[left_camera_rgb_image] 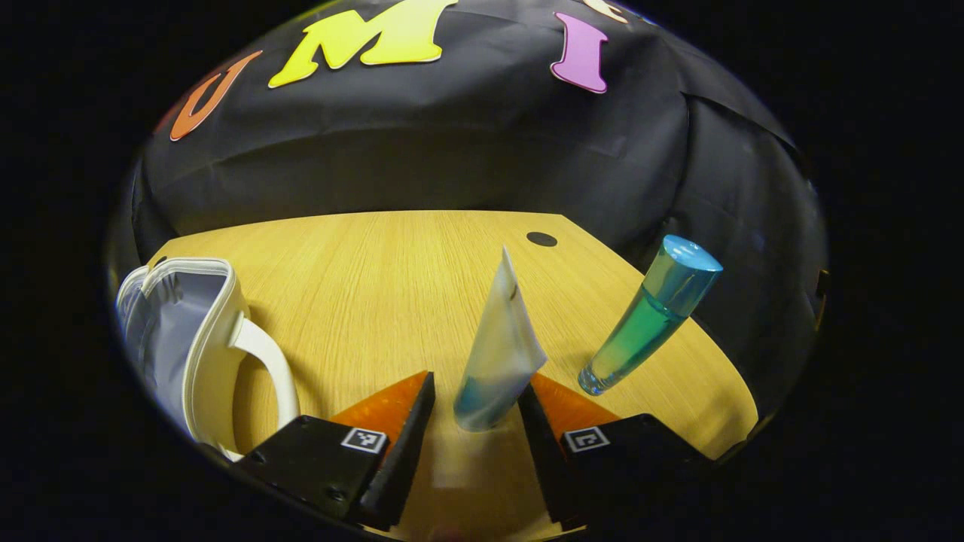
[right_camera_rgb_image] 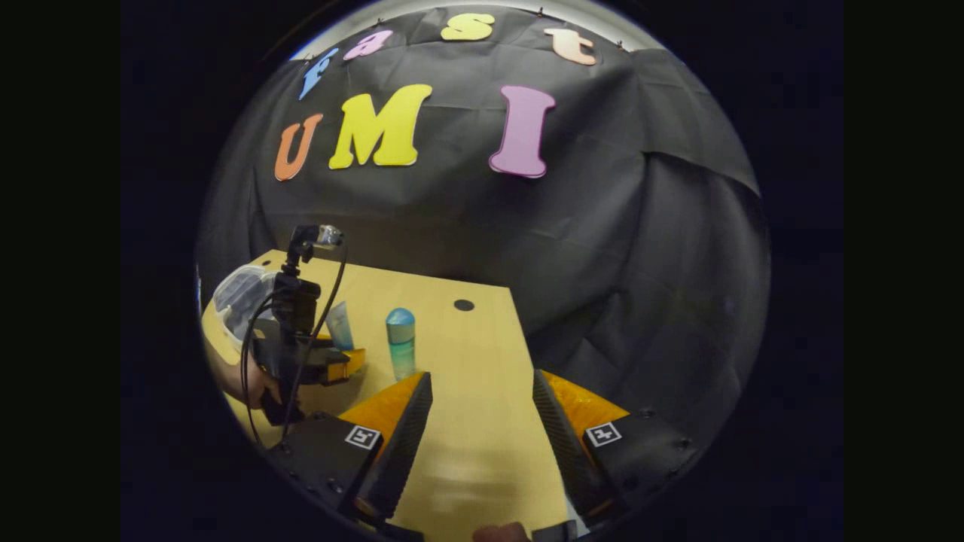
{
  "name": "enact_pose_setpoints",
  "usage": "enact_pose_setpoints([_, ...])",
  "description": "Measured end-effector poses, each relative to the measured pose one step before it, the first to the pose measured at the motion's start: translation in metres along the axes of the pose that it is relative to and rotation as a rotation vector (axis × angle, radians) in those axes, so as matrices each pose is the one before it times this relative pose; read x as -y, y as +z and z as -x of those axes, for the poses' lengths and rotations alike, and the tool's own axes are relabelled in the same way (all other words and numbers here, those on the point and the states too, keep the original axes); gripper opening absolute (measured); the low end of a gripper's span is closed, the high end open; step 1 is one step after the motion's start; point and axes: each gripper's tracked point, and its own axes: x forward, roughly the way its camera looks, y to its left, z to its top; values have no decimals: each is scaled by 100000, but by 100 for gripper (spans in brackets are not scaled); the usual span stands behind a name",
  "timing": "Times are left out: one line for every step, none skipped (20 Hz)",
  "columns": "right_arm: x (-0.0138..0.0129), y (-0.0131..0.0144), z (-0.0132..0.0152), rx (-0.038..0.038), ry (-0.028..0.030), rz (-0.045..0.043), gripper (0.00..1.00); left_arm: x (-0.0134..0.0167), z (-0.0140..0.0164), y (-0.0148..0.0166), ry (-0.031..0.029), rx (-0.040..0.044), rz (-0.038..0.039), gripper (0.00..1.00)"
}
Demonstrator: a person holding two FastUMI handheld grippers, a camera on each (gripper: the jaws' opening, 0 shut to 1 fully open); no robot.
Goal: First open the suitcase, pack the skin care products into it, and then close the suitcase.
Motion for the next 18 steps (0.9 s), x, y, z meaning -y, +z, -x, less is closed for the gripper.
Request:
enact_pose_setpoints([-1101,-452,-1008,-1448,3358,-1168,80,155,-95,151,-997,-85,-893,70])
enact_pose_setpoints([-1066,-780,-972,-2284,3406,34,80,50,43,-5,-1361,-509,-797,42])
enact_pose_setpoints([-926,-493,-1001,-1438,2871,822,80,129,-150,-57,-1466,-442,-495,42])
enact_pose_setpoints([-785,-399,-761,-948,2695,640,80,8,164,9,-713,-619,-403,40])
enact_pose_setpoints([-702,-217,-886,-647,2484,-4,80,-23,394,299,-240,293,-659,39])
enact_pose_setpoints([-584,-217,-961,-691,1703,-519,80,-137,629,564,-148,704,-1206,37])
enact_pose_setpoints([-373,-457,-859,-772,1765,-477,80,145,632,814,-687,1703,-1000,36])
enact_pose_setpoints([-456,-129,-1272,-595,818,-189,80,58,730,844,-1026,1610,-295,36])
enact_pose_setpoints([-433,265,-1159,-149,1028,-742,81,97,605,659,-782,1318,507,36])
enact_pose_setpoints([-529,228,-851,215,1245,-1128,80,-155,569,605,312,772,985,35])
enact_pose_setpoints([-276,231,-853,-156,808,-1312,79,-143,792,524,120,515,1756,35])
enact_pose_setpoints([-281,124,-906,-165,380,-1240,79,9,851,556,25,310,2302,35])
enact_pose_setpoints([-146,-63,-850,-858,151,-842,80,157,790,255,266,283,2318,35])
enact_pose_setpoints([-216,-228,-979,-1355,216,-1511,80,-109,772,478,639,231,942,35])
enact_pose_setpoints([-275,-308,-725,-1452,773,-1728,80,-318,706,343,1451,149,351,35])
enact_pose_setpoints([-251,-125,-633,-1121,375,-1959,80,-362,875,460,896,438,326,35])
enact_pose_setpoints([-110,-185,-480,-939,31,-1642,79,-524,848,450,1249,502,490,35])
enact_pose_setpoints([-72,-267,-494,-984,-291,-1456,75,-637,758,416,1267,216,660,35])
